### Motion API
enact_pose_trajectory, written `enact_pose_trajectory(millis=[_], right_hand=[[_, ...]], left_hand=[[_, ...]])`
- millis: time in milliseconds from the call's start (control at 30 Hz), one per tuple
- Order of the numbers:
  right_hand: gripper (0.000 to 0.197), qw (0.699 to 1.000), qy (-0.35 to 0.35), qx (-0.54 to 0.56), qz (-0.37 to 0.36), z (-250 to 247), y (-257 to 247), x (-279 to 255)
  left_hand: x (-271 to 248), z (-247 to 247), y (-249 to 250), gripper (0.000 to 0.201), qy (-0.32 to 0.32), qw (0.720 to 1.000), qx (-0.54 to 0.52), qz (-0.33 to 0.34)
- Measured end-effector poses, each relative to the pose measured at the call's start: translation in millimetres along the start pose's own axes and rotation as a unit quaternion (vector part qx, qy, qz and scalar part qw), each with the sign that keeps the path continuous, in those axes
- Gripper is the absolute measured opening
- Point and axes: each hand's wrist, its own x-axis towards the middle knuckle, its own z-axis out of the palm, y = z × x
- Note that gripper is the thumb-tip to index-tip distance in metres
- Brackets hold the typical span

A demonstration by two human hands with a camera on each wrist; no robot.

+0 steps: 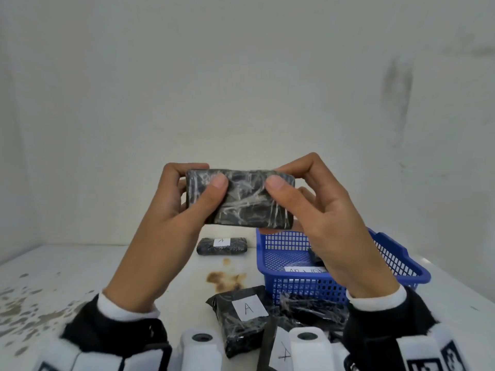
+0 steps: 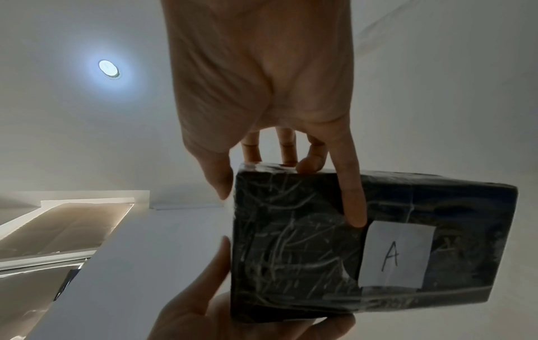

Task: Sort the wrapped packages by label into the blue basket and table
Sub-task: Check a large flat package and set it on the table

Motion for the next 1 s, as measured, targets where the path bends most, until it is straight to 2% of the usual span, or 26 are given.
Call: enact_pose_trajectory(millis=[200, 267, 333, 367, 500, 533, 600, 633, 667, 733, 867, 1000], right_hand=[[0.037, 1.000, 0.010, -0.011, -0.007, 1.9, 3.0, -1.2], [0.032, 1.000, 0.016, -0.022, -0.013, 0.6, 3.3, -1.4], [0.025, 0.999, 0.021, -0.039, -0.031, -0.7, 3.9, -1.1], [0.024, 0.998, 0.022, -0.046, -0.039, -1.0, 4.5, -1.2], [0.019, 0.998, 0.015, -0.034, -0.049, 0.5, 9.3, 0.1], [0.020, 0.999, 0.012, -0.016, -0.041, 0.6, 10.9, 0.9], [0.020, 0.999, 0.015, 0.003, -0.029, 1.4, 11.9, 1.9], [0.016, 0.999, 0.019, 0.006, -0.032, 2.3, 11.8, 1.9], [0.017, 0.999, 0.028, 0.007, -0.031, 3.2, 13.0, 1.9], [0.043, 0.999, 0.046, 0.015, -0.001, 4.4, 15.2, 1.8], [0.100, 0.991, 0.001, 0.058, 0.121, -0.5, 12.5, 4.3], [0.118, 0.987, -0.030, 0.065, 0.145, -12.4, 11.9, 5.9]], left_hand=[[1.1, 2.2, -6.0, 0.062, 0.006, 0.999, 0.035, -0.012], [0.6, 3.2, -5.1, 0.067, -0.004, 0.999, 0.031, -0.043], [3.0, 6.2, -3.1, 0.074, 0.004, 0.994, 0.022, -0.104], [4.0, 8.0, -1.8, 0.071, 0.017, 0.991, 0.009, -0.131], [6.9, 4.3, -0.1, 0.033, 0.009, 0.980, -0.052, -0.191], [8.8, 1.7, -0.9, 0.035, 0.007, 0.976, -0.072, -0.205], [10.2, -5.7, -2.3, 0.070, 0.018, 0.969, -0.107, -0.220], [11.1, -7.9, -2.2, 0.076, 0.020, 0.968, -0.125, -0.217], [12.3, -9.9, -3.9, 0.071, 0.019, 0.969, -0.137, -0.206], [12.4, -9.3, -3.6, 0.065, 0.009, 0.974, -0.144, -0.176], [10.3, -6.7, -4.1, 0.088, -0.019, 0.985, -0.128, -0.116], [7.5, -6.0, -11.3, 0.083, -0.036, 0.994, -0.069, -0.073]])
